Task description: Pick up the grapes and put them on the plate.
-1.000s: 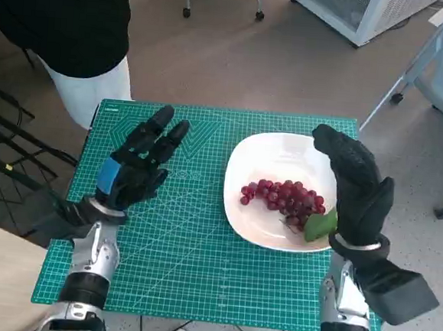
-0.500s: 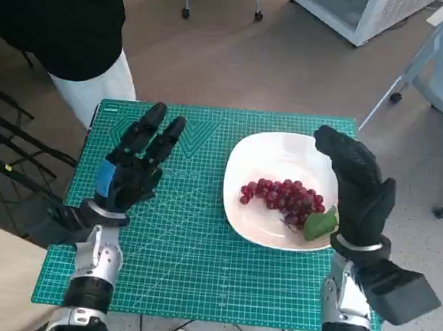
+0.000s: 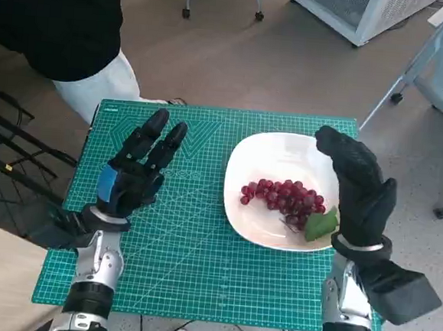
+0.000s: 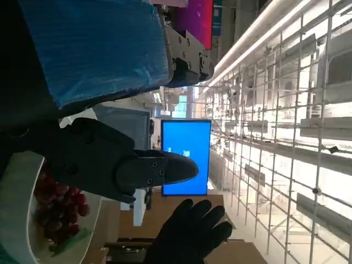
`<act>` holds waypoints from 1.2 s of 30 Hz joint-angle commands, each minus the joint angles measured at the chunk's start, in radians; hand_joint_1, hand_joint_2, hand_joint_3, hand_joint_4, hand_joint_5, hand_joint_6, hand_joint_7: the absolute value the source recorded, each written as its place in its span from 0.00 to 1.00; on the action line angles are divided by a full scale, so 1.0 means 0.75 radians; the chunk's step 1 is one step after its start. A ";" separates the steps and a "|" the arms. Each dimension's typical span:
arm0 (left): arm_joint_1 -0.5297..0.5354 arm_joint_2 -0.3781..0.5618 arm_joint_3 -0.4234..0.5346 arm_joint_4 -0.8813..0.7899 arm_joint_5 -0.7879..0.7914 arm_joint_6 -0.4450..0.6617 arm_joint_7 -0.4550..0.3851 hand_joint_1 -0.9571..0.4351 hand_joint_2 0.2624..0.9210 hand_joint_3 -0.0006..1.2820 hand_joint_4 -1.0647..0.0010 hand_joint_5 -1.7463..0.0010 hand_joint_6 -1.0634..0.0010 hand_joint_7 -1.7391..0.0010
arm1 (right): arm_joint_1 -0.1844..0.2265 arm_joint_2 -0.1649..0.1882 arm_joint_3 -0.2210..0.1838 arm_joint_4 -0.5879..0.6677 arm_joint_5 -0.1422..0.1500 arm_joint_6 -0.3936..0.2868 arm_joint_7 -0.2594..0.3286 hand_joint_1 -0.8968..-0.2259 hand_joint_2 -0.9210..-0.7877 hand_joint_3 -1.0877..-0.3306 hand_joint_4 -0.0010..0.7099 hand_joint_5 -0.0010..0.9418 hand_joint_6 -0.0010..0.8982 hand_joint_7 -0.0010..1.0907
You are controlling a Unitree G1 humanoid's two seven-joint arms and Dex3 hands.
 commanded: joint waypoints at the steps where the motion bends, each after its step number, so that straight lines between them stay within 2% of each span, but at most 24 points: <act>1: 0.017 -0.007 -0.004 -0.030 0.002 0.020 0.010 0.27 1.00 0.32 0.77 1.00 0.69 0.99 | 0.021 0.000 0.000 0.012 -0.001 0.020 0.009 0.32 0.00 0.47 0.60 0.00 0.07 0.39; 36: 0.025 0.007 -0.004 -0.046 0.035 -0.027 0.046 0.26 1.00 0.32 0.75 1.00 0.66 0.99 | 0.035 -0.003 0.003 -0.006 -0.008 0.031 0.005 0.32 0.00 0.46 0.60 0.00 0.06 0.41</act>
